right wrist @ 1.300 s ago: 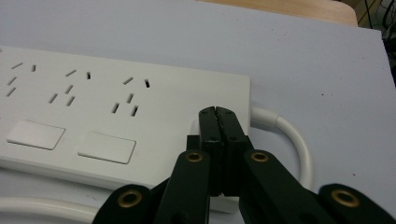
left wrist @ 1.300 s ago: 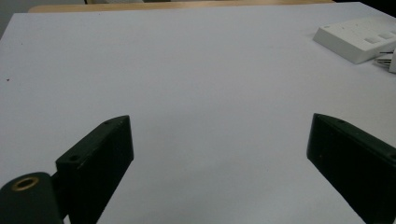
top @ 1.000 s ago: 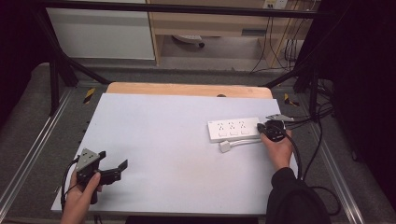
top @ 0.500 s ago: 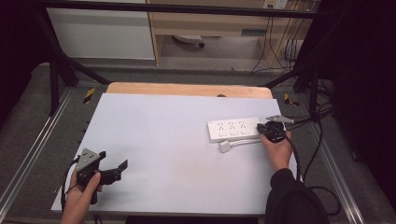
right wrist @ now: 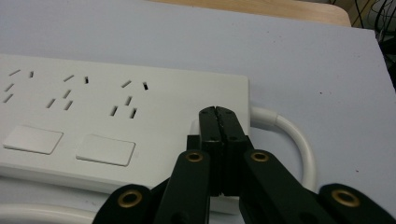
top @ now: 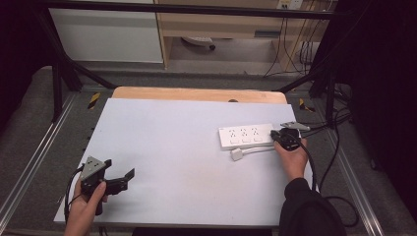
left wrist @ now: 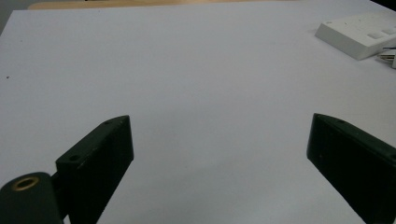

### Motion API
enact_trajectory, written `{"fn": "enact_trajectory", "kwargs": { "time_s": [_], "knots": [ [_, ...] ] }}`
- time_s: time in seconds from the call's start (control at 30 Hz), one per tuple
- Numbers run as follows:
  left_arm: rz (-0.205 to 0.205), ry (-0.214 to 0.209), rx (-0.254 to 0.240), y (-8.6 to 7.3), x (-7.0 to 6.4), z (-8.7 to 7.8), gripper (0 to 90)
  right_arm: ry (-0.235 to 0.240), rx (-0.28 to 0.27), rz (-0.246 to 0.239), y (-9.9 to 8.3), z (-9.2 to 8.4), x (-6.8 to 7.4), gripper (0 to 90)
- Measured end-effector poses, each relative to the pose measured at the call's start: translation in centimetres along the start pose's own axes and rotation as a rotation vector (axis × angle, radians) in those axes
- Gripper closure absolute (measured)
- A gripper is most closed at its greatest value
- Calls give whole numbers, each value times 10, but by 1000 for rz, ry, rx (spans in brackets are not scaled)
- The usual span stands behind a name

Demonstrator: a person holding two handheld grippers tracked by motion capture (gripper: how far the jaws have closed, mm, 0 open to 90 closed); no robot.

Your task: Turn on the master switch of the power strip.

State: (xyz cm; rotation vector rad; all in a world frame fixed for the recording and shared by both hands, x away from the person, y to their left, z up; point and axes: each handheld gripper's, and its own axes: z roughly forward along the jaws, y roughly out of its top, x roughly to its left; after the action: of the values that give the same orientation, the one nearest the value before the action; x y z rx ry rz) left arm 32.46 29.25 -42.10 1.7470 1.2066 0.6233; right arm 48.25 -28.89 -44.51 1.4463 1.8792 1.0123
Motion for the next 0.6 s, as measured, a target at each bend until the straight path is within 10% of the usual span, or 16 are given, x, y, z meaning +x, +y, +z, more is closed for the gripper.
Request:
{"fn": "enact_trajectory", "kwargs": {
  "time_s": [0.6],
  "knots": [
    [-2,-5,4,0,0,0,73,-1,-7,8,-1,0,0,900]
  ]
}}
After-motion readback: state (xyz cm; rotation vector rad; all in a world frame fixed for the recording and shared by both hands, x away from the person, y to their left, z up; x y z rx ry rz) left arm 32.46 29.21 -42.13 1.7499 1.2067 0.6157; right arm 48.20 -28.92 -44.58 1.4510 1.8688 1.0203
